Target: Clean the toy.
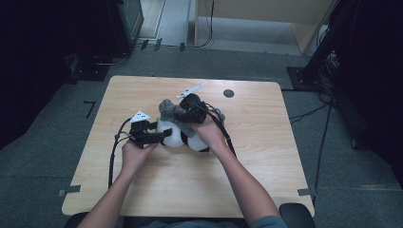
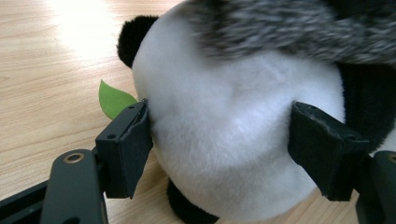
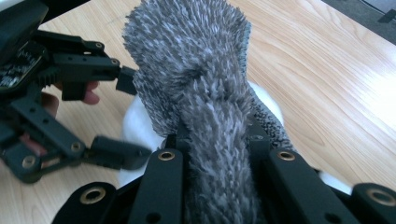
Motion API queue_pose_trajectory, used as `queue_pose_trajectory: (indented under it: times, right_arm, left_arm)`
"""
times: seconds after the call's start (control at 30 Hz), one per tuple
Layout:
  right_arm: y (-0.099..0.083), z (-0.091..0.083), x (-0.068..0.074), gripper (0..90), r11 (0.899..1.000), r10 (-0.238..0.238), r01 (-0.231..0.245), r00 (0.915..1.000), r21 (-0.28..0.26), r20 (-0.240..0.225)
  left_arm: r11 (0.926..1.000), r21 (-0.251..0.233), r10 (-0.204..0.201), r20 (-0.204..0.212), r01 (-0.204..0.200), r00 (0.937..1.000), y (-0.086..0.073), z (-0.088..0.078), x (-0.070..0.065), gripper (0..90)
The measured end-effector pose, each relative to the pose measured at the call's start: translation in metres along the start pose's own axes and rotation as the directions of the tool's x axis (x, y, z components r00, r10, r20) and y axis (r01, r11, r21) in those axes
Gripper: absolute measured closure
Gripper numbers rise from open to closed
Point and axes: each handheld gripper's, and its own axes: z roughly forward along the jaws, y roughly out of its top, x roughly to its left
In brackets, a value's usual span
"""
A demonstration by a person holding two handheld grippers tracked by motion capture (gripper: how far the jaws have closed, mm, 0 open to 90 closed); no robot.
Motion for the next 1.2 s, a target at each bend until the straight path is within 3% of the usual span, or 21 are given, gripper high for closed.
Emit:
queue_pose_trajectory:
  times: [0.4, 0.6, 0.77, 1.0, 1.2]
  right_arm:
    - [-0.022, -0.047, -0.020, 75.0, 0.998, 0.027, -0.023, 0.9978, -0.058, 0.060]
    - [-0.039, -0.068, -0.033, 74.9, 0.995, 0.062, -0.054, 0.9936, -0.089, 0.094]
    - [-0.052, -0.079, -0.043, 74.6, 0.990, 0.096, -0.083, 0.9891, -0.114, 0.112]
    - [-0.069, -0.089, -0.054, 74.4, 0.985, 0.140, -0.123, 0.9800, -0.124, 0.141]
    - [-0.076, -0.082, -0.060, 74.6, 0.984, 0.150, -0.132, 0.9756, -0.120, 0.160]
  left_arm:
    - [0.9999, -0.002, -0.010, 0.005, 0.010, 0.9999, 0.000, 0.001, 0.001, 24.8]
    - [0.9992, -0.035, 0.020, 0.010, -0.020, 0.9997, -0.002, 0.000, 0.001, 24.6]
    - [0.9991, -0.038, 0.020, 0.015, -0.019, 0.9997, -0.002, 0.000, 0.001, 24.6]
    - [0.9987, -0.051, -0.009, 0.041, 0.011, 0.9991, -0.003, 0.002, 0.004, 22.1]
    - [0.9984, -0.041, 0.039, 0.040, -0.038, 0.9984, 0.003, -0.005, 0.003, 22.2]
